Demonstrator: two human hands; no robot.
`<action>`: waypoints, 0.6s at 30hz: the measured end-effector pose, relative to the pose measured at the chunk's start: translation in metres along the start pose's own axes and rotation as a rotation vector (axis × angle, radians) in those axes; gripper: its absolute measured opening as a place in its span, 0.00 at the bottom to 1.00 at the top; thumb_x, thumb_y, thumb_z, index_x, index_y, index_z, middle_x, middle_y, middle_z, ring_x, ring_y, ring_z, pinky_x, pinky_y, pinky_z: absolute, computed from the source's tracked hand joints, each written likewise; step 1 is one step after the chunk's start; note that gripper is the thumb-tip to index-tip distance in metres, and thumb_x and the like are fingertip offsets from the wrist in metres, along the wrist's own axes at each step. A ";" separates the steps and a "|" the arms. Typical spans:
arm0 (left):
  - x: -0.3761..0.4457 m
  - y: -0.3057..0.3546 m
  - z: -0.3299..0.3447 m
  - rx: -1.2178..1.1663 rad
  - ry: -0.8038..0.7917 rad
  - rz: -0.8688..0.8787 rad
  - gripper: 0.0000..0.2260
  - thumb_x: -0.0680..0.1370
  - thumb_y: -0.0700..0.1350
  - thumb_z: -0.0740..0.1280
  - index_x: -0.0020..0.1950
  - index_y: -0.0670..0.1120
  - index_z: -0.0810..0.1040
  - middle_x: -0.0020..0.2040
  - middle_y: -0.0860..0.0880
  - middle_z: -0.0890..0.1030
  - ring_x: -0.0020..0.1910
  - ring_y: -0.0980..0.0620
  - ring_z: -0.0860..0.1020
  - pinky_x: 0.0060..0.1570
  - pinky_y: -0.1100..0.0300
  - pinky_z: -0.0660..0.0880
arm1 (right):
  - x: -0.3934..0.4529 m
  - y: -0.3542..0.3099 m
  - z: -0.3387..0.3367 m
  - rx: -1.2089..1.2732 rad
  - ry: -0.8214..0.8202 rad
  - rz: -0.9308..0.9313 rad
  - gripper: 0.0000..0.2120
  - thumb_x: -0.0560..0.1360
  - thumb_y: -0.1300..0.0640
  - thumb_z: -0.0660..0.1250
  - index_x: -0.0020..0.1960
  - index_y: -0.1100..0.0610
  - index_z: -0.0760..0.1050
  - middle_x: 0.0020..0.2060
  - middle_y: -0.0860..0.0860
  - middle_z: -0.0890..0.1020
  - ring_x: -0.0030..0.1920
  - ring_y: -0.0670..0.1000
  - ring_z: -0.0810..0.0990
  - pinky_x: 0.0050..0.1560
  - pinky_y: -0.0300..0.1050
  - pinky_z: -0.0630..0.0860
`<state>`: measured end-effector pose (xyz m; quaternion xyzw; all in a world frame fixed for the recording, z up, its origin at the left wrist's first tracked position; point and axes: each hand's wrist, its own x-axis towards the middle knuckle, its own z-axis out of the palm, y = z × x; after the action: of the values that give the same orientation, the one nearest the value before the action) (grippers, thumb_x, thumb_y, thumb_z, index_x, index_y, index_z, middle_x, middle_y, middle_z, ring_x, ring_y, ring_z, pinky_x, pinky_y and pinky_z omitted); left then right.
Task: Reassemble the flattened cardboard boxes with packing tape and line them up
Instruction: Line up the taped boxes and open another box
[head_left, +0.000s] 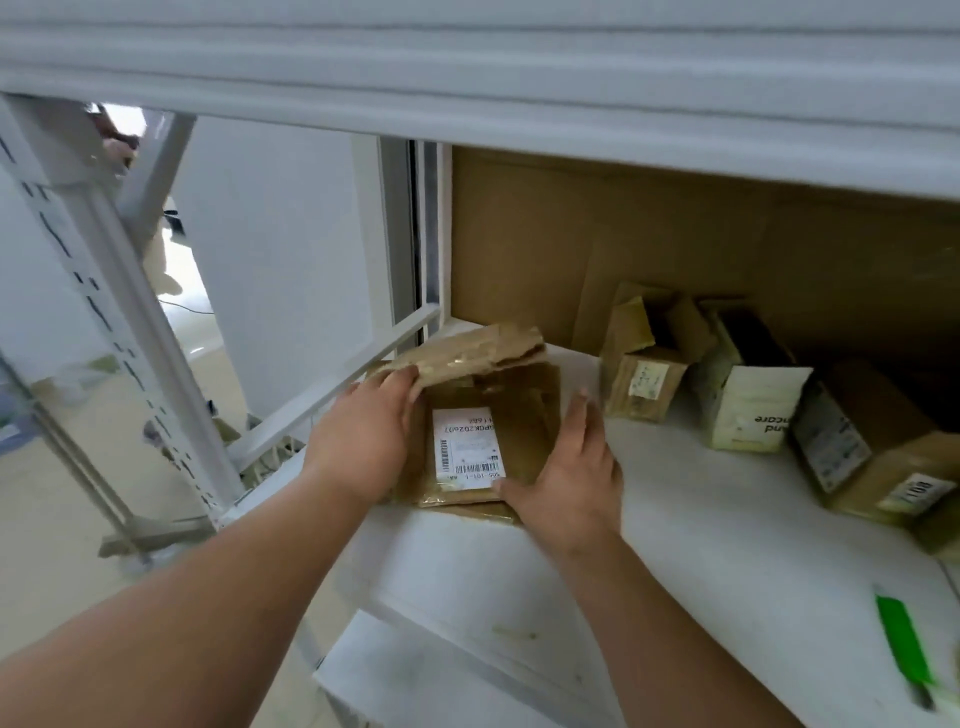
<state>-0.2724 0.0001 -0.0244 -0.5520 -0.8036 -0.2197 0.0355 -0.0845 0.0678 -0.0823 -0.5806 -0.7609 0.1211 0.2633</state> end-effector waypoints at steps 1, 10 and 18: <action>-0.001 -0.002 -0.002 -0.066 0.059 -0.002 0.18 0.85 0.54 0.49 0.71 0.54 0.69 0.63 0.46 0.77 0.61 0.42 0.75 0.53 0.48 0.73 | -0.004 0.002 0.001 0.012 -0.001 0.034 0.62 0.64 0.35 0.75 0.77 0.48 0.34 0.79 0.54 0.51 0.76 0.59 0.59 0.75 0.60 0.59; -0.022 0.017 -0.031 -0.527 0.376 -0.003 0.16 0.85 0.52 0.52 0.59 0.48 0.76 0.47 0.47 0.81 0.46 0.46 0.76 0.44 0.54 0.70 | -0.044 0.009 -0.003 -0.102 -0.145 0.033 0.31 0.79 0.39 0.56 0.78 0.42 0.50 0.79 0.49 0.52 0.79 0.56 0.48 0.77 0.61 0.48; -0.059 0.050 -0.018 -0.673 0.165 0.066 0.15 0.84 0.55 0.51 0.54 0.50 0.75 0.43 0.53 0.79 0.43 0.60 0.77 0.45 0.69 0.73 | -0.058 0.040 -0.047 0.325 0.120 0.346 0.37 0.77 0.48 0.67 0.79 0.51 0.51 0.77 0.51 0.60 0.75 0.56 0.60 0.72 0.57 0.62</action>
<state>-0.2072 -0.0440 -0.0098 -0.5387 -0.6625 -0.5148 -0.0767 -0.0152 0.0190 -0.0778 -0.6584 -0.6037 0.2504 0.3733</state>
